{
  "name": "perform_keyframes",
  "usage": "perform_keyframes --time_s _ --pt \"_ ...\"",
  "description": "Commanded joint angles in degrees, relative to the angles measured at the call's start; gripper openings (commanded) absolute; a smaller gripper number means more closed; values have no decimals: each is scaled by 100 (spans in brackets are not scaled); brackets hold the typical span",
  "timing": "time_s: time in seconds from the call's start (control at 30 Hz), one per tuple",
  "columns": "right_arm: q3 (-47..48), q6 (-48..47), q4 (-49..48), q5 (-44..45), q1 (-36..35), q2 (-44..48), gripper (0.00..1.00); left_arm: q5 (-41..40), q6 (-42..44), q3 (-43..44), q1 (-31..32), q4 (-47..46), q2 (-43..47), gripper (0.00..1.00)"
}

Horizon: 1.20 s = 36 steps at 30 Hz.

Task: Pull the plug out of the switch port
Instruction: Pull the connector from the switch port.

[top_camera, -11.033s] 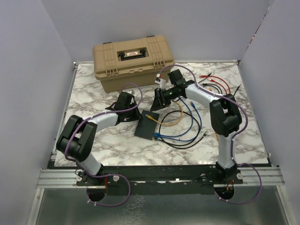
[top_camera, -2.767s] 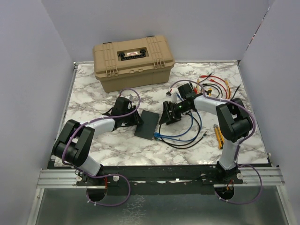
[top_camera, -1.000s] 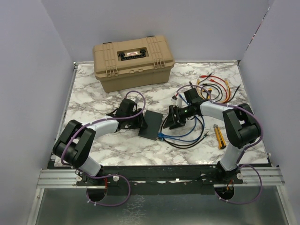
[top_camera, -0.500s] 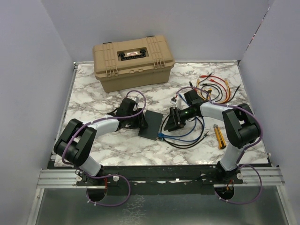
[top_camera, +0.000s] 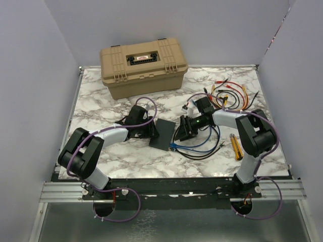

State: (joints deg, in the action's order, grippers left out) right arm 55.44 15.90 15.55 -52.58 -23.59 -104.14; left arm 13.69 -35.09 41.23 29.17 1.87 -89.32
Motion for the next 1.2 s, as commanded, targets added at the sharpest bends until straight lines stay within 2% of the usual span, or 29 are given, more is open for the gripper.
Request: perform_keyframes --time_s 0.0,0.33,0.5,0.6,0.97,1.17 --pt "354 3 -228 278 -171 -436 57 -198 72 -188 36 640 -414 42" --pt "1236 152 -94 269 -412 -1138 44 -246 40 54 36 648 -505 41" --pt "1328 310 -253 177 -417 -1239 43 -237 37 253 37 651 -586 41" --pt "1442 151 -6 336 -418 -1221 43 -309 75 320 37 729 -569 43" --pt "1013 69 97 1158 -409 -276 45 -894 217 154 36 1058 -22 51" --pt "484 50 97 1406 -408 264 46 -806 231 -75 37 1040 142 55"
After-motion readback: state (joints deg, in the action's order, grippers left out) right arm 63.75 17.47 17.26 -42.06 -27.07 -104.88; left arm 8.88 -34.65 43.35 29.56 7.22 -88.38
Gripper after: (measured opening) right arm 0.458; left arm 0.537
